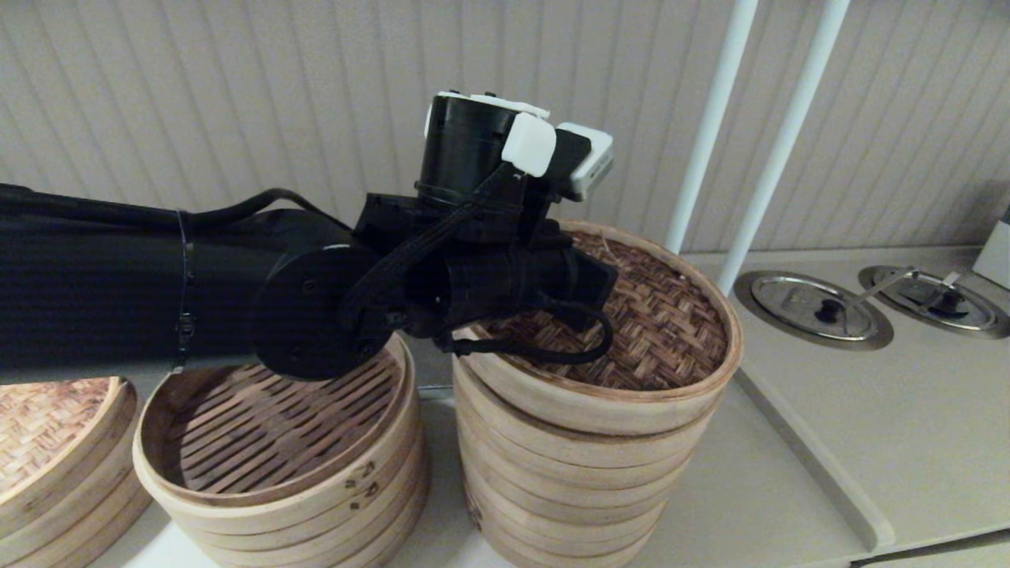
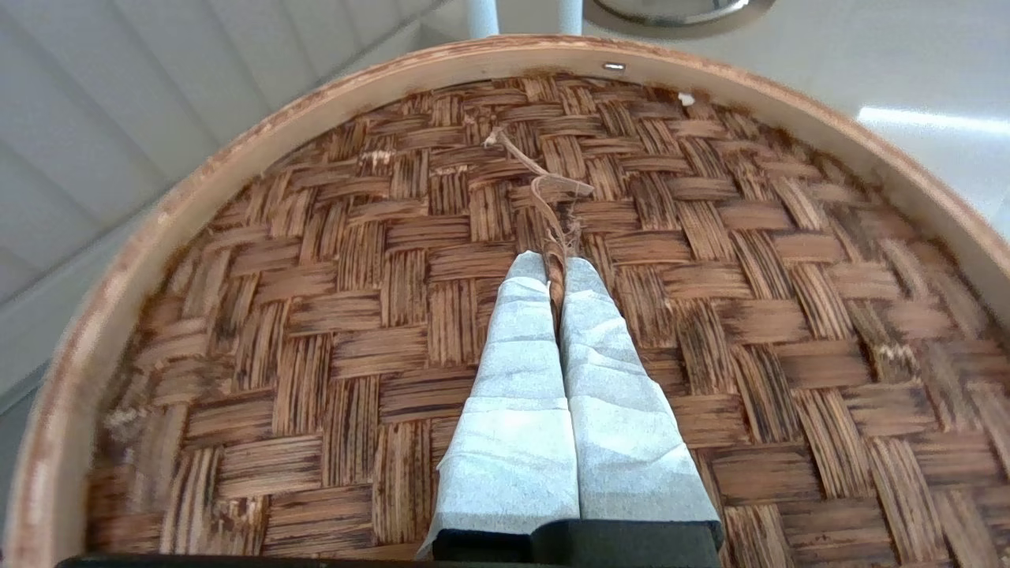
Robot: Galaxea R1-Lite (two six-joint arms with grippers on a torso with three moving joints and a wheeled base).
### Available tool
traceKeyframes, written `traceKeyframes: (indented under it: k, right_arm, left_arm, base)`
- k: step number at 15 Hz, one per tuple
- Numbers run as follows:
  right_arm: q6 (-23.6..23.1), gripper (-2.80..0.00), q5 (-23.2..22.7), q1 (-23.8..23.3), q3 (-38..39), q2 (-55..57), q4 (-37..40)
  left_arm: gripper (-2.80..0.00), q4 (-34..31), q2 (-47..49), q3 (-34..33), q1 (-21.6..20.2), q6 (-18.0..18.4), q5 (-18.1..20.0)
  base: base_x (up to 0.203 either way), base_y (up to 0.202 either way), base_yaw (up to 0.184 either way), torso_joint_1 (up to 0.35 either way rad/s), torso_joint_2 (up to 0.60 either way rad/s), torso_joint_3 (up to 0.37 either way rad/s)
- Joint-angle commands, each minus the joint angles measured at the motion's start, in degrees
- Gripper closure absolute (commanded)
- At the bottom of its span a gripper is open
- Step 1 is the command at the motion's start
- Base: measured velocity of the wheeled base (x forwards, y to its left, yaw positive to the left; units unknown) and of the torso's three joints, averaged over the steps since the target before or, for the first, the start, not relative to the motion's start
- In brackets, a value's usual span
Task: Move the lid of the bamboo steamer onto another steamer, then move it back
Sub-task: Pick up the steamer, then put the steamer
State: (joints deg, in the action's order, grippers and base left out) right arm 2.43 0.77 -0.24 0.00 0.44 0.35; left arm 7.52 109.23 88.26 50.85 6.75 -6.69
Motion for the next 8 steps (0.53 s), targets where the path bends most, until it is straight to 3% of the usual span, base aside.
traceKeyframes:
  k: [1, 8]
  right_arm:
    - [0.0, 0.00, -0.1, 0.1, 0.2, 0.1, 0.0]
    - [0.0, 0.00, 0.0, 0.1, 0.2, 0.1, 0.0]
  left_arm:
    - [0.00, 0.3, -0.7, 0.3, 0.0, -0.1, -0.2]
    - [0.00, 0.3, -1.4, 0.7, -0.1, -0.4, -0.4]
  base:
    - [0.000, 0.000, 0.000, 0.000, 0.00, 0.000]
    - [0.000, 0.000, 0.000, 0.000, 0.00, 0.000]
